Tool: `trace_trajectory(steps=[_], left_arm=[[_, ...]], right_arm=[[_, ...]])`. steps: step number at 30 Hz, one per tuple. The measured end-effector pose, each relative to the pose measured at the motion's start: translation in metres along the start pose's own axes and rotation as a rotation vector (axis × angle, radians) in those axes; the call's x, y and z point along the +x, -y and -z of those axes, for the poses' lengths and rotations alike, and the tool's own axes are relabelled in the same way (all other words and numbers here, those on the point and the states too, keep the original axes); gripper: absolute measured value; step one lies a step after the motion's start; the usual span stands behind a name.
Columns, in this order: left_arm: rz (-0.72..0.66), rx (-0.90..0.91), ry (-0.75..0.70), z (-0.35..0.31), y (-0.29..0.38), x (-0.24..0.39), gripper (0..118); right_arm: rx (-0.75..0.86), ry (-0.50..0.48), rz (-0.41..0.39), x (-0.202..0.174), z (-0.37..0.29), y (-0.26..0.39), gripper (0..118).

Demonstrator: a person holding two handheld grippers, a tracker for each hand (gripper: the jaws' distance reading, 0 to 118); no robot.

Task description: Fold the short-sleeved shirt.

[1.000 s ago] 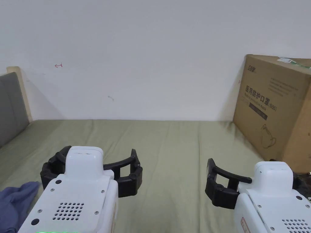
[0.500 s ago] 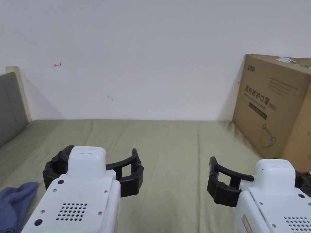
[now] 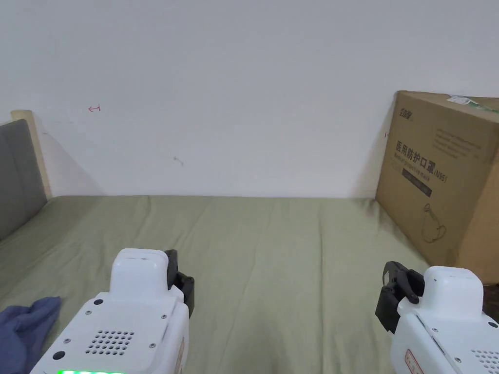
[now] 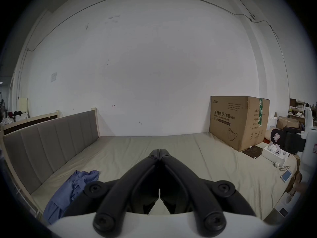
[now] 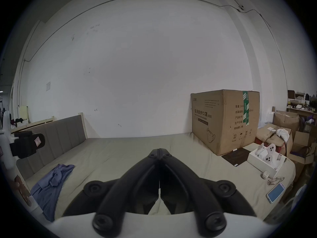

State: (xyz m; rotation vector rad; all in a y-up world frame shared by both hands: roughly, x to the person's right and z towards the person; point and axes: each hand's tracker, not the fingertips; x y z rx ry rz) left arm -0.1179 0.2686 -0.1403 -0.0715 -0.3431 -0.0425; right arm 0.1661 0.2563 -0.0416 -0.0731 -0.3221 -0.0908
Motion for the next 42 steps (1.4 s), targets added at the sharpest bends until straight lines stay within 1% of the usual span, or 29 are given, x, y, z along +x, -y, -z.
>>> trace_trajectory(steps=[5,8,10,11,12,13,16,18,19,20,22,23,25,27,28,29,31,32,33,34,35,36,37,38,39,42], left_arm=[[-0.053,-0.024,0.019,0.004,0.002,-0.008,0],[-0.054,-0.026,-0.027,-0.004,0.006,-0.030,0],[-0.041,-0.030,-0.085,-0.014,0.007,-0.054,0],[-0.041,-0.045,-0.124,-0.021,0.007,-0.070,0],[-0.060,-0.051,-0.175,-0.030,0.007,-0.090,0],[-0.077,-0.051,-0.221,-0.038,0.008,-0.109,0],[-0.026,-0.031,-0.397,-0.068,0.011,-0.157,0],[-0.016,-0.051,-0.443,-0.084,0.012,-0.180,0],[-0.019,-0.058,-0.450,-0.088,0.013,-0.186,0],[-0.019,-0.065,-0.471,-0.093,0.014,-0.192,0],[-0.022,-0.070,-0.484,-0.099,0.017,-0.199,0],[-0.033,-0.069,-0.483,-0.101,0.018,-0.202,0],[-0.102,-0.062,-0.444,-0.102,0.017,-0.210,0],[-0.159,-0.119,-0.385,-0.088,0.013,-0.232,0],[-0.198,-0.187,-0.342,-0.075,0.013,-0.248,0],[-0.270,-0.287,-0.281,-0.057,0.014,-0.267,0],[-0.477,-0.561,-0.110,-0.010,0.030,-0.310,0],[-0.562,-0.690,-0.045,0.014,0.049,-0.326,0],[-0.572,-0.801,-0.035,0.034,0.065,-0.328,5],[-0.569,-0.890,-0.035,0.049,0.082,-0.331,28],[-0.549,-0.952,-0.057,0.062,0.100,-0.332,87],[-0.507,-0.990,-0.117,0.074,0.117,-0.331,117],[-0.467,-1.036,-0.145,0.086,0.136,-0.330,117],[-0.448,-1.035,-0.157,0.094,0.148,-0.329,112],[-0.433,-1.023,-0.167,0.104,0.158,-0.330,112],[-0.381,-1.097,-0.242,0.135,0.194,-0.335,112]], right_arm=[[-0.012,0.000,-0.004,-0.005,0.002,0.000,0],[-0.012,-0.024,-0.019,-0.024,0.006,0.007,0],[-0.036,-0.084,-0.024,-0.048,0.015,0.009,0],[-0.055,-0.104,-0.050,-0.065,0.021,0.011,0],[-0.061,-0.144,-0.077,-0.086,0.027,0.012,0],[-0.065,-0.205,-0.083,-0.103,0.030,0.013,0],[-0.069,-0.338,-0.110,-0.162,0.036,0.016,0],[-0.066,-0.419,-0.122,-0.196,0.035,0.018,0],[-0.062,-0.441,-0.135,-0.209,0.034,0.019,0],[-0.055,-0.457,-0.150,-0.221,0.033,0.019,0],[-0.056,-0.503,-0.152,-0.236,0.030,0.018,0],[-0.060,-0.525,-0.147,-0.240,0.028,0.017,0],[-0.064,-0.510,-0.172,-0.246,0.025,0.017,0],[-0.080,-0.512,-0.187,-0.241,0.023,0.016,0],[-0.094,-0.515,-0.191,-0.237,0.023,0.016,0],[-0.111,-0.512,-0.199,-0.232,0.024,0.017,0],[-0.153,-0.501,-0.222,-0.220,0.026,0.022,0],[-0.183,-0.501,-0.228,-0.214,0.029,0.025,0],[-0.216,-0.497,-0.230,-0.208,0.033,0.029,0],[-0.244,-0.493,-0.230,-0.202,0.037,0.032,0],[-0.271,-0.485,-0.231,-0.196,0.039,0.036,0],[-0.289,-0.472,-0.234,-0.190,0.044,0.041,0],[-0.304,-0.461,-0.237,-0.185,0.048,0.045,0],[-0.321,-0.448,-0.238,-0.180,0.052,0.049,0],[-0.342,-0.435,-0.238,-0.174,0.055,0.054,0],[-0.420,-0.402,-0.214,-0.160,0.069,0.065,0]])
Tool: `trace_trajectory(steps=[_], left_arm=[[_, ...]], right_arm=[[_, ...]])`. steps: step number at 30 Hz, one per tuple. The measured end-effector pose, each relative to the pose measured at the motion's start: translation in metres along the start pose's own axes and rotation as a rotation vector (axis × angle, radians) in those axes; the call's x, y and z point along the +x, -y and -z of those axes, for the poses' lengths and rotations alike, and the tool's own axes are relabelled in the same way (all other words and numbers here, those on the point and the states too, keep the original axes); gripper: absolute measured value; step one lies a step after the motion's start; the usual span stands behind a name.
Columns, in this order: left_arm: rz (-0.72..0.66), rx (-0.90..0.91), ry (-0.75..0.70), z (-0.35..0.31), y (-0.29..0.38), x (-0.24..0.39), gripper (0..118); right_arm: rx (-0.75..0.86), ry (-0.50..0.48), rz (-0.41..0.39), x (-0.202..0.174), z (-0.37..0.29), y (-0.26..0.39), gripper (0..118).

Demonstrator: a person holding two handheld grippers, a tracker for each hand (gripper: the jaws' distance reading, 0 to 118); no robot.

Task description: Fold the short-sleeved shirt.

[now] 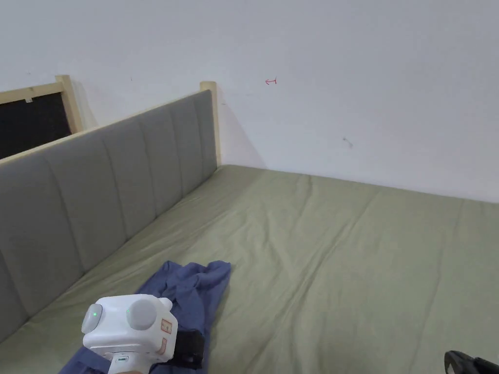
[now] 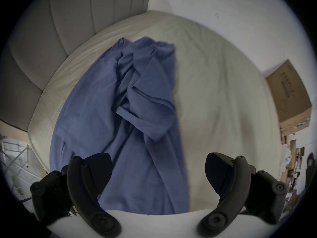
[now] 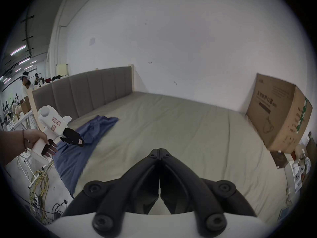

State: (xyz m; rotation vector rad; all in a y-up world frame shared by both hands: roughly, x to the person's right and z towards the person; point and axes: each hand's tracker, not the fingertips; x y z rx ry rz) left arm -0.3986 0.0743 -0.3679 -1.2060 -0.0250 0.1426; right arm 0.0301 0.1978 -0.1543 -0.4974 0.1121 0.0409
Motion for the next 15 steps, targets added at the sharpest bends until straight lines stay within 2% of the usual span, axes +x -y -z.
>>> trace_trajectory(steps=[4,6,9,13,15], left_arm=[[0.004,-0.027,-0.041,0.052,-0.015,-0.002,112],[0.007,-0.106,-0.068,0.080,-0.014,-0.003,117],[0.009,-0.056,-0.080,0.087,-0.010,0.001,118],[0.007,-0.069,-0.087,0.077,-0.013,-0.003,118],[0.027,0.031,-0.093,0.056,-0.004,-0.003,90]], right_arm=[[-0.058,0.011,0.036,0.015,0.011,0.011,0],[-0.081,0.017,0.037,0.019,0.016,0.015,0],[-0.109,0.016,0.036,0.021,0.024,0.020,0],[-0.112,-0.023,0.084,0.019,0.026,0.021,0],[-0.108,-0.039,0.091,0.015,0.023,0.020,0]])
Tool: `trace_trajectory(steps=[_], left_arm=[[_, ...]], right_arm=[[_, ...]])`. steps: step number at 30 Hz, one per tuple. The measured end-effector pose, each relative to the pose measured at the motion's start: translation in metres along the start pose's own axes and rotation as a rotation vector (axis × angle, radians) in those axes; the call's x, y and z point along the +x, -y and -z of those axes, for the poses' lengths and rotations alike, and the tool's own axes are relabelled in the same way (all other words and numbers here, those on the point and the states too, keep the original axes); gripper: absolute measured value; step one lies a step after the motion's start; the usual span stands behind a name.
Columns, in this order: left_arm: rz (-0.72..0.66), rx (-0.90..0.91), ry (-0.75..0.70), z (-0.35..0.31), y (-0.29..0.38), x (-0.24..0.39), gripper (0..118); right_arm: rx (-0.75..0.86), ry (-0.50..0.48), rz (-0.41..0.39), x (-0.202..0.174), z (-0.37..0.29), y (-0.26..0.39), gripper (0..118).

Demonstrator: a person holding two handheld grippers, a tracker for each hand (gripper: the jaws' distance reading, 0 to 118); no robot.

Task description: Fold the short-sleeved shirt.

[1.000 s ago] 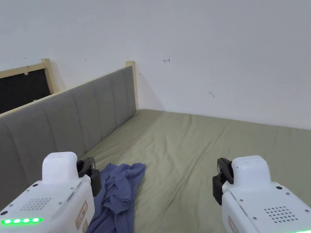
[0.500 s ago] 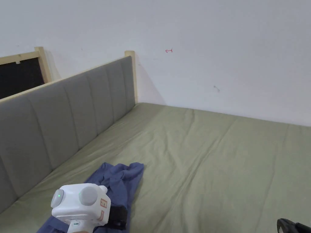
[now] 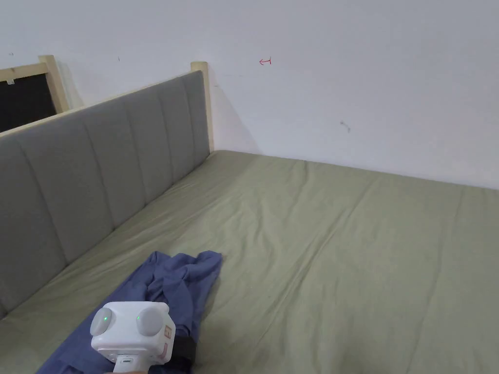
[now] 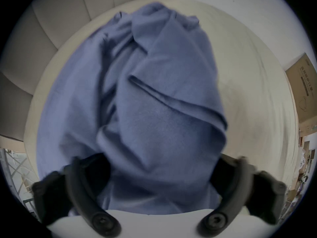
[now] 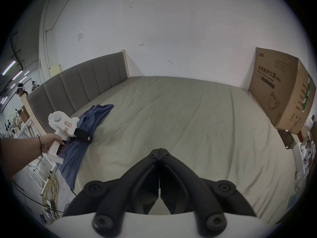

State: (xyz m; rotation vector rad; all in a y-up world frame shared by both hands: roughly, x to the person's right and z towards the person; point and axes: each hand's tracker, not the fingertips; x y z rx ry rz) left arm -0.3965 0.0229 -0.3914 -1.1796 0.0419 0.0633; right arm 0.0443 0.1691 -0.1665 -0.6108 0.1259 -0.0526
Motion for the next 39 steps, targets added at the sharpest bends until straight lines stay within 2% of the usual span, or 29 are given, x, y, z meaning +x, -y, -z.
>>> trace_trajectory(steps=[1,2,4,6,11,13,17,19,24,28,31,35,39], left_arm=[[0.000,0.046,0.013,-0.011,0.005,-0.002,64],[0.000,0.085,0.018,-0.022,0.010,-0.003,10],[0.028,0.148,-0.053,-0.045,0.019,-0.008,10],[0.034,0.232,0.044,-0.079,0.025,-0.018,10],[0.026,0.481,0.045,-0.198,0.012,-0.037,9],[0.068,0.604,0.044,-0.258,0.004,-0.027,9],[0.227,0.812,0.127,-0.368,-0.003,0.022,9],[0.270,0.862,0.246,-0.405,0.003,0.055,9],[0.453,0.851,0.519,-0.449,0.027,0.158,10],[0.590,0.788,0.621,-0.436,0.045,0.239,10],[0.617,0.633,0.687,-0.392,0.050,0.298,10],[0.639,0.250,0.745,-0.291,0.062,0.376,10],[0.595,-0.105,0.641,-0.171,0.099,0.423,10]], right_arm=[[0.002,-0.010,-0.001,-0.001,-0.002,0.000,0],[0.005,-0.020,-0.006,-0.003,-0.005,-0.001,0],[0.014,-0.030,-0.020,-0.005,-0.012,-0.002,0],[0.025,-0.038,-0.026,-0.005,-0.020,-0.004,0],[0.057,-0.044,0.000,0.002,-0.039,-0.009,0],[0.082,-0.045,0.010,0.005,-0.047,-0.011,0],[0.186,-0.019,0.058,0.017,-0.073,-0.018,0],[0.245,-0.005,0.097,0.025,-0.090,-0.021,0],[0.326,0.064,0.105,0.048,-0.133,-0.027,0],[0.351,0.129,0.108,0.070,-0.163,-0.021,0],[0.365,0.182,0.139,0.091,-0.180,-0.009,0],[0.307,0.266,0.178,0.124,-0.184,0.014,0],[0.229,0.301,0.245,0.149,-0.171,0.046,0]])
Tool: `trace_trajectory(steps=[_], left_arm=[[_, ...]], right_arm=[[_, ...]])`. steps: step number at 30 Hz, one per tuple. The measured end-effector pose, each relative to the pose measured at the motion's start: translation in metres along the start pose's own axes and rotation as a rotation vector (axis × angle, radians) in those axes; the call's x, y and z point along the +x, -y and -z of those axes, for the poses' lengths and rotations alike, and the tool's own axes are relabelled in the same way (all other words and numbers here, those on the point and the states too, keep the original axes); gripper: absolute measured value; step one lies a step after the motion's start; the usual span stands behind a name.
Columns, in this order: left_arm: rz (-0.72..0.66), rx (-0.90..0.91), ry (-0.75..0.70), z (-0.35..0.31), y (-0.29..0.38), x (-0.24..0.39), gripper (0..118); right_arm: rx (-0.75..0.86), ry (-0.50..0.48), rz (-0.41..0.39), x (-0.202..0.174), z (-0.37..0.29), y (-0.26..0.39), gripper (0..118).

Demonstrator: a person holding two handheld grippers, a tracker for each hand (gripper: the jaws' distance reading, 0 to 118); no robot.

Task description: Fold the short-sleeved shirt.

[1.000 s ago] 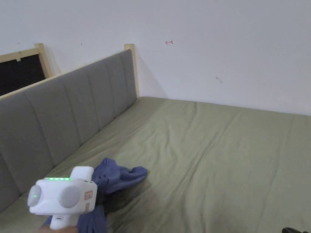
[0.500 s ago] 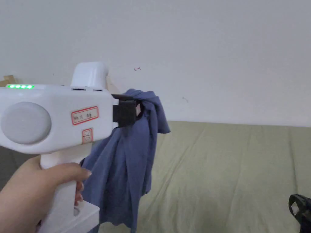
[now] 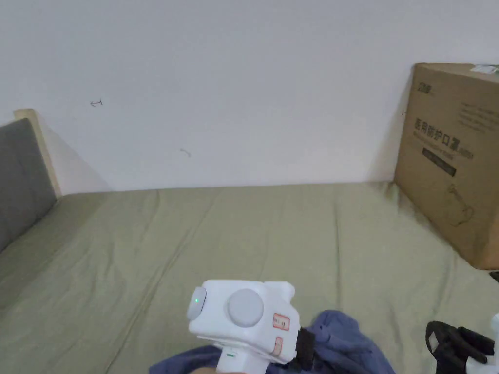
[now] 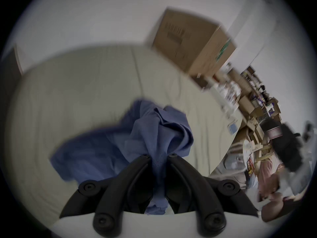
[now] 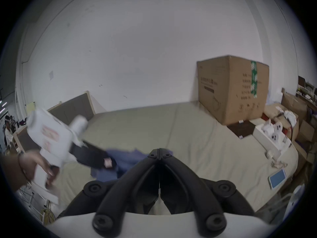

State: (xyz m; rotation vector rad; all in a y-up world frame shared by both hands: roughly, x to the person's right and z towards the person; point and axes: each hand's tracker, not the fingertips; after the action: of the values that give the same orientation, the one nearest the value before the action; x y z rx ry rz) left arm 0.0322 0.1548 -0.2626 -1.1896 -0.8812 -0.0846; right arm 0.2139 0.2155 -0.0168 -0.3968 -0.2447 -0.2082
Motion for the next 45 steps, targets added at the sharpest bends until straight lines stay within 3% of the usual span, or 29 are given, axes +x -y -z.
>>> trace_trajectory(steps=[2,3,4,5,6,7,8,15,22,25,29,31,41,43,45], left_arm=[[-0.075,-0.095,-0.008,0.040,0.016,-0.013,14],[-0.104,-0.113,-0.019,0.053,0.022,-0.019,28],[-0.131,-0.109,-0.034,0.060,0.025,-0.024,51],[-0.157,-0.106,-0.062,0.063,0.026,-0.029,61],[-0.185,-0.104,-0.068,0.063,0.030,-0.033,61],[-0.195,-0.100,-0.059,0.062,0.029,-0.037,86],[-0.205,-0.097,-0.060,0.057,0.028,-0.041,101],[-0.288,0.152,-0.058,-0.044,0.025,-0.064,100],[-0.159,0.842,-0.294,-0.172,0.113,-0.050,100],[-0.192,0.979,-0.326,-0.189,0.158,-0.046,90],[-0.170,1.063,-0.536,-0.190,0.200,-0.033,7],[-0.129,1.111,-0.609,-0.186,0.215,-0.027,2],[-0.099,1.087,-0.565,-0.195,0.226,-0.032,0],[-0.119,1.082,-0.549,-0.198,0.217,-0.035,0],[-0.138,1.029,-0.440,-0.204,0.194,-0.050,0]], right_arm=[[-0.050,0.002,0.015,0.007,0.006,0.012,0],[-0.066,0.003,0.017,0.008,0.010,0.018,0],[-0.082,0.006,0.014,0.008,0.012,0.023,0],[-0.096,0.004,0.009,0.008,0.015,0.027,0],[-0.111,0.000,0.002,0.007,0.017,0.030,0],[-0.122,-0.002,-0.003,0.005,0.019,0.033,0],[-0.128,-0.006,-0.007,0.003,0.021,0.034,0],[-0.109,-0.053,-0.005,-0.019,0.020,0.018,0],[0.078,-0.101,-0.005,-0.039,-0.005,-0.001,0],[0.229,-0.131,0.011,-0.046,-0.025,-0.003,0],[0.373,-0.114,-0.006,-0.057,-0.044,-0.002,0],[0.381,-0.093,-0.007,-0.061,-0.047,0.000,0],[0.353,-0.068,0.018,-0.052,-0.046,0.001,0],[0.340,-0.067,0.029,-0.051,-0.042,0.000,0],[0.327,-0.067,0.031,-0.050,-0.039,-0.001,0]])
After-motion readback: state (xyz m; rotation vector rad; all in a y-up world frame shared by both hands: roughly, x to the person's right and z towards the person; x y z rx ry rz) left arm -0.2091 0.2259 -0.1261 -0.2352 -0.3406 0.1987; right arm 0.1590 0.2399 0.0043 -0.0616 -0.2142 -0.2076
